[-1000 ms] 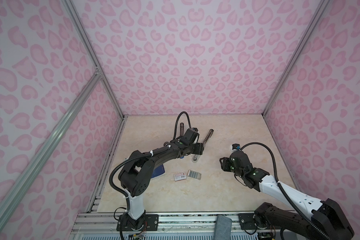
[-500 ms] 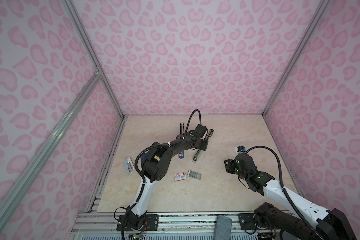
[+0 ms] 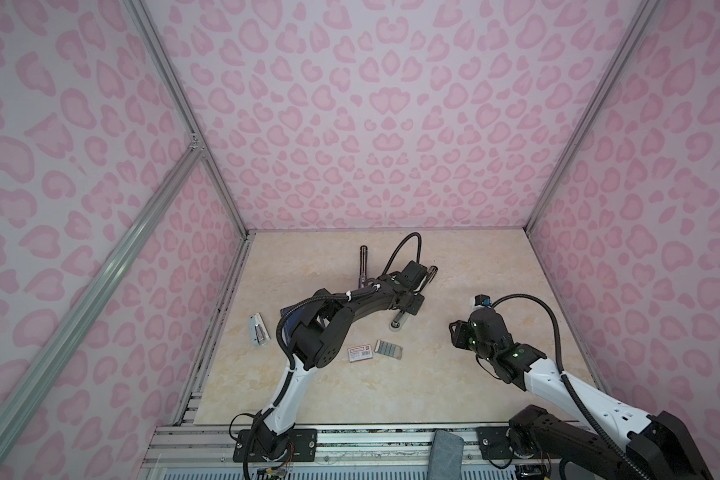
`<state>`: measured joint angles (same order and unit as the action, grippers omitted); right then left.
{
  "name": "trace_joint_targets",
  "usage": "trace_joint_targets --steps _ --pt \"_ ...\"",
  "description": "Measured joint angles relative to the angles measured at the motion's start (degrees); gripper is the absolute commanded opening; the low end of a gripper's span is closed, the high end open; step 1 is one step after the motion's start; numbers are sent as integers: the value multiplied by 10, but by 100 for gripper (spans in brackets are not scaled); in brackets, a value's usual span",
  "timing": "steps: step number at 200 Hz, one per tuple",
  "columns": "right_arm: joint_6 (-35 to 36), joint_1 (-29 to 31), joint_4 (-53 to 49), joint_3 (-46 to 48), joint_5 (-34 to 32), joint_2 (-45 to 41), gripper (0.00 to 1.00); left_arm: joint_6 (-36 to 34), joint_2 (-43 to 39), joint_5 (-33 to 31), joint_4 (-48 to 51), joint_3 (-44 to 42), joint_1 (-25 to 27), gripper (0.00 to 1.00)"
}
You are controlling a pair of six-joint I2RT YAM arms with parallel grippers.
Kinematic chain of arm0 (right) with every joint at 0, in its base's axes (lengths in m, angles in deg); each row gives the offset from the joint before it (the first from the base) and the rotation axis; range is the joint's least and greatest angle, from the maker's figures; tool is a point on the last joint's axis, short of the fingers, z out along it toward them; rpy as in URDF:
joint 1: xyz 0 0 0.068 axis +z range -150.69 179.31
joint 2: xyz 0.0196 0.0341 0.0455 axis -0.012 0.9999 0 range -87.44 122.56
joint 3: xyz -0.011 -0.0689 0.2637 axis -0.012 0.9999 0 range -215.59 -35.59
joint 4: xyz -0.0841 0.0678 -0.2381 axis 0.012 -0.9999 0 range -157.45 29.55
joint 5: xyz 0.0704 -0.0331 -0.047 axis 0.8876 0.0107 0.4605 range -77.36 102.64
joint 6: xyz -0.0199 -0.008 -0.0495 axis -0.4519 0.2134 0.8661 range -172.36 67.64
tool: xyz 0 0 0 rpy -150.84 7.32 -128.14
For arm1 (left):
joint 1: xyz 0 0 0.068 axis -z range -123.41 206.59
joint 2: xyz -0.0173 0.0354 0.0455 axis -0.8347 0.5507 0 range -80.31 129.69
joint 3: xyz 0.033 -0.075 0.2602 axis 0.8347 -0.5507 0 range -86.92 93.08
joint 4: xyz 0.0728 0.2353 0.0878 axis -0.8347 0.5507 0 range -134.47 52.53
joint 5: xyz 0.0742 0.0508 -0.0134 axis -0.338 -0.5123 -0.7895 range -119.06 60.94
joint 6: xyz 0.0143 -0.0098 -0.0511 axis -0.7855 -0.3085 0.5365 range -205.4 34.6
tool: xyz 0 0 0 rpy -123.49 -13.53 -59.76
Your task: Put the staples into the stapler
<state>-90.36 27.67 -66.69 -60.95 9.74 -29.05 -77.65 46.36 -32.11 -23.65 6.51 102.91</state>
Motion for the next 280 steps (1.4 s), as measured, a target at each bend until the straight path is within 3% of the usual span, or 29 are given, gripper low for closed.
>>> trace_joint_targets --steps 36,69,120,192,253,280 --pt "-7 -12 14 14 14 1 45 -23 -59 1 -28 -93 12 17" --pt "-10 -19 29 17 26 6 49 -39 -116 2 -38 -174 12 45" --pt "-10 -44 43 16 47 23 53 -38 -111 3 -31 -128 11 52" --pt "-8 -106 99 5 106 79 49 -27 8 22 -21 28 9 50" --pt "-15 -150 174 -2 174 166 51 -23 39 35 -7 63 1 23" --pt "-27 -173 242 -5 213 220 54 -26 38 41 -8 63 2 17"
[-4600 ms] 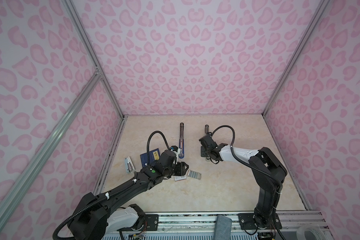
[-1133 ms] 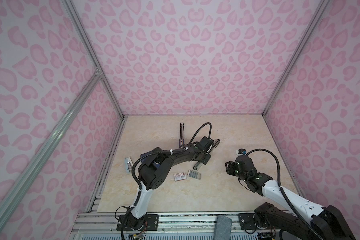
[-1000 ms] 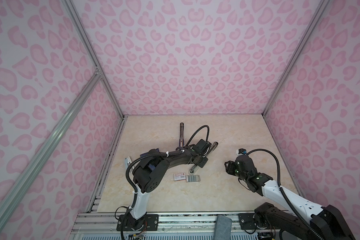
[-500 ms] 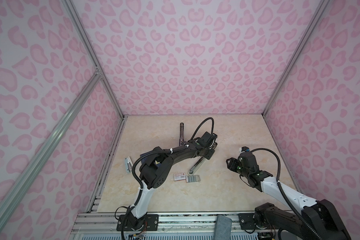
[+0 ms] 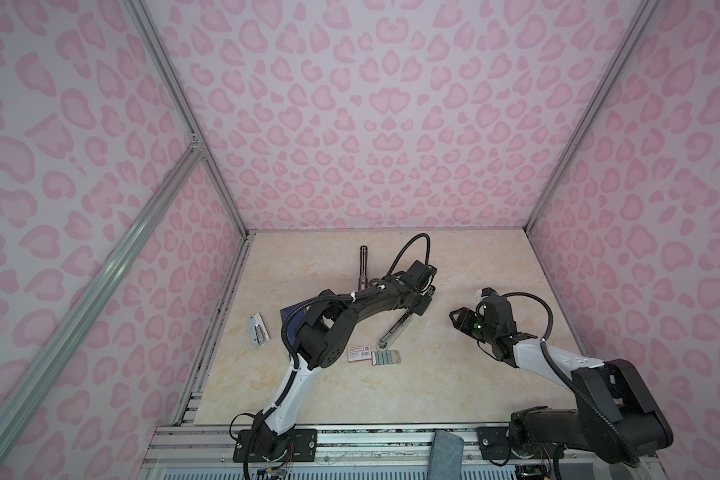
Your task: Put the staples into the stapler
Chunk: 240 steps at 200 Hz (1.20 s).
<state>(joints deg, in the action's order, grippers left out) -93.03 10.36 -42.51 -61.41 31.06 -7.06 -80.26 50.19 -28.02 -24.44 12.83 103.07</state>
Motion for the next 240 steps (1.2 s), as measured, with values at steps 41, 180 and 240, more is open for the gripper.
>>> trace_joint_targets --steps 41,180,240 --pt "-49 -33 165 10 71 110 56 -2 -24 12 -4 -28 5 14" --pt "-258 -45 724 4 169 397 75 5 -51 34 -38 -64 16 13" --pt "-225 -31 601 -22 165 360 68 5 -59 37 -44 -74 18 13"
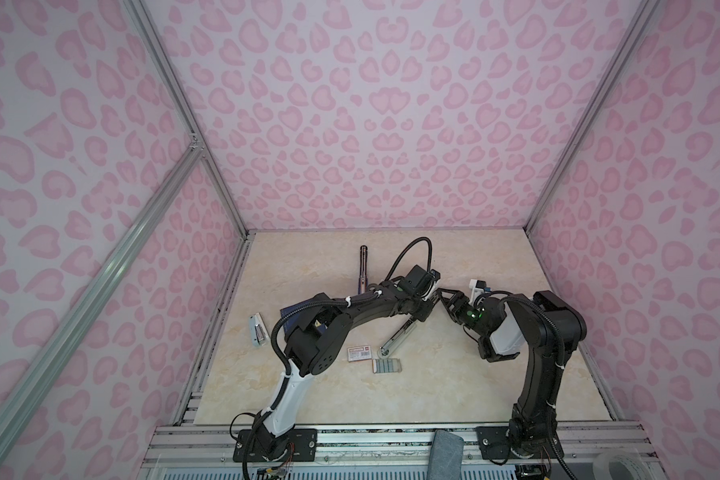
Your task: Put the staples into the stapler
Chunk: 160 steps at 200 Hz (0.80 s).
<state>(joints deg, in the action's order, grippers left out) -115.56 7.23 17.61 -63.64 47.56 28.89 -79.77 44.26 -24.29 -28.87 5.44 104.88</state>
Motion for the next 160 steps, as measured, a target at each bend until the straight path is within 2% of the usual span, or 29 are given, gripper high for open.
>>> trace_joint_targets --steps 76,93,114,130,134,160 --pt "-9 5 -1 -23 11 28 46 0 1 13 -4 0 2 15" --pt "-11 4 4 -24 14 33 41 0 4 14 -4 0 2 20" --pt "-16 2 18 -23 22 39 39 0 5 14 -4 0 3 32" --pt "-17 0 32 -20 23 43 37 5 5 14 -5 0 3 35" --pt "-17 -1 35 -19 23 44 37 4 5 14 -5 0 3 40" --pt "-17 -4 50 -11 22 46 36 5 -3 9 -10 -10 4 45"
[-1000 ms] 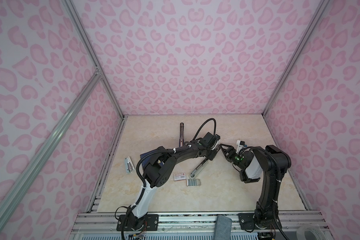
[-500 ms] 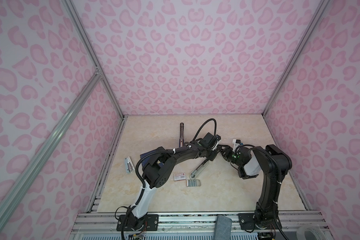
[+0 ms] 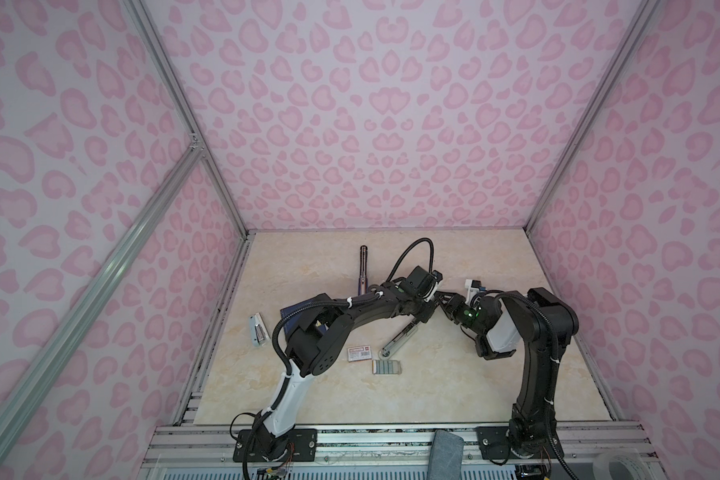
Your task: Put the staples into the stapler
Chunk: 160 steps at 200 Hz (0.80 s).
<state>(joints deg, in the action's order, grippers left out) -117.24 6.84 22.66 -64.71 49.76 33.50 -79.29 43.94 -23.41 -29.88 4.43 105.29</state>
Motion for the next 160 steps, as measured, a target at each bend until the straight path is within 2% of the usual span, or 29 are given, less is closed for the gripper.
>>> trace_joint_targets --steps 29,56,119,160 --pt "0 -10 17 17 2 -3 36 3 -38 -21 -5 -25 0 45" --pt "9 -20 5 31 0 -18 35 9 -103 -40 -24 -85 0 46" --pt "42 -28 -59 43 -3 -61 36 48 -312 -75 -104 -346 -1 47" --pt "46 -30 -64 44 -3 -60 35 80 -414 -87 -166 -492 -3 49"
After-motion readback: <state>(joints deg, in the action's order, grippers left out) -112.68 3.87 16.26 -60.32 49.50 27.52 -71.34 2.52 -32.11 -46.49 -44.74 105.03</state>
